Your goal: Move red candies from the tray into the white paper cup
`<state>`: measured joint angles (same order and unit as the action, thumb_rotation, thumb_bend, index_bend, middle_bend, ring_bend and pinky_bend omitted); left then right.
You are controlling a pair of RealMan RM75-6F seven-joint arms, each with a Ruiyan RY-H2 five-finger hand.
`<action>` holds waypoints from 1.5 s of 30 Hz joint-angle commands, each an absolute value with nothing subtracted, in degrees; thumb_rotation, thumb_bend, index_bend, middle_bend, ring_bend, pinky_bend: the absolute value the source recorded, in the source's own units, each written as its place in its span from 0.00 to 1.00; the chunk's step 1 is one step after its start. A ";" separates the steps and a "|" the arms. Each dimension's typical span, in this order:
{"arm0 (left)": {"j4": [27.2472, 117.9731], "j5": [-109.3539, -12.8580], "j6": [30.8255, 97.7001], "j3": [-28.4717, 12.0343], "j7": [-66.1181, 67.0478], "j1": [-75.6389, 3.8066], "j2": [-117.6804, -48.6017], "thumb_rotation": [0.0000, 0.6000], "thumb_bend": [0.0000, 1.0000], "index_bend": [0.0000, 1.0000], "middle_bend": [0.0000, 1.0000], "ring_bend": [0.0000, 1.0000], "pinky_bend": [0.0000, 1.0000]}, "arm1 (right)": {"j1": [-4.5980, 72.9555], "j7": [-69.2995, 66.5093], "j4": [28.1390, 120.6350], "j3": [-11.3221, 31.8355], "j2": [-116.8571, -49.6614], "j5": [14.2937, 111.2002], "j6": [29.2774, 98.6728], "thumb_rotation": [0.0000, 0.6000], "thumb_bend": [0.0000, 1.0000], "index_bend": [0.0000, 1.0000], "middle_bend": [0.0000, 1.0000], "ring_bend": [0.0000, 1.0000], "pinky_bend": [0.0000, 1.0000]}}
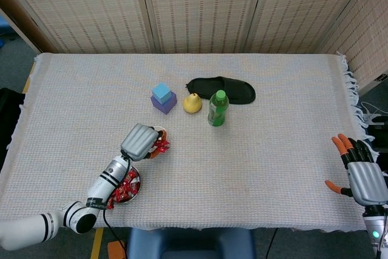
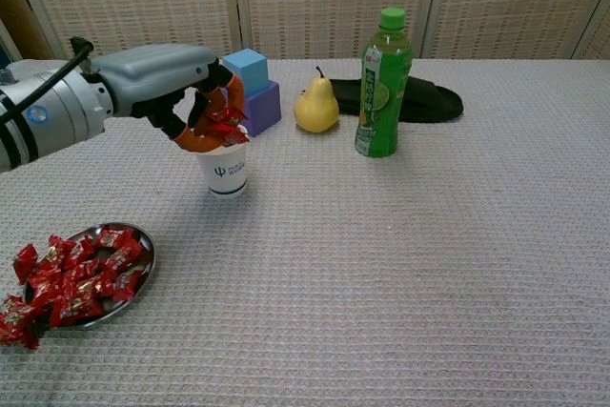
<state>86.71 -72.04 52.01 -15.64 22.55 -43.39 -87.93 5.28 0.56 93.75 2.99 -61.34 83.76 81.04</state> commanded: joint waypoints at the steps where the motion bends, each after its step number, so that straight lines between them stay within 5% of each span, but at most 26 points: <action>1: 82.97 -70.31 50.43 -15.83 22.21 -45.50 -90.02 1.00 0.56 0.70 0.69 0.59 0.98 | 5.18 0.40 93.76 3.04 -61.21 83.64 81.14 1.00 0.02 0.00 0.00 0.00 0.00; 19: 75.99 -68.36 50.08 -14.00 19.84 -48.11 -91.60 1.00 0.55 0.64 0.64 0.57 0.95 | 5.04 -0.53 93.73 3.11 -60.80 83.83 81.28 1.00 0.02 0.00 0.00 0.00 0.00; 24: 75.43 -68.56 50.39 -13.24 19.72 -48.26 -91.24 1.00 0.51 0.49 0.55 0.51 0.82 | 4.96 -0.57 93.81 2.99 -60.73 84.07 81.38 1.00 0.02 0.00 0.00 0.00 0.00; 33: 74.23 -67.58 50.84 -12.83 19.16 -48.33 -90.76 1.00 0.50 0.45 0.52 0.46 0.56 | 5.07 -0.52 93.90 2.85 -60.64 84.29 81.10 1.00 0.02 0.00 0.00 0.00 0.00; 45: 76.09 -67.69 51.73 -11.38 20.73 -48.23 -89.40 1.00 0.47 0.30 0.42 0.35 0.43 | 4.76 -0.83 94.12 2.83 -60.44 84.54 81.71 1.00 0.02 0.00 0.00 0.00 0.00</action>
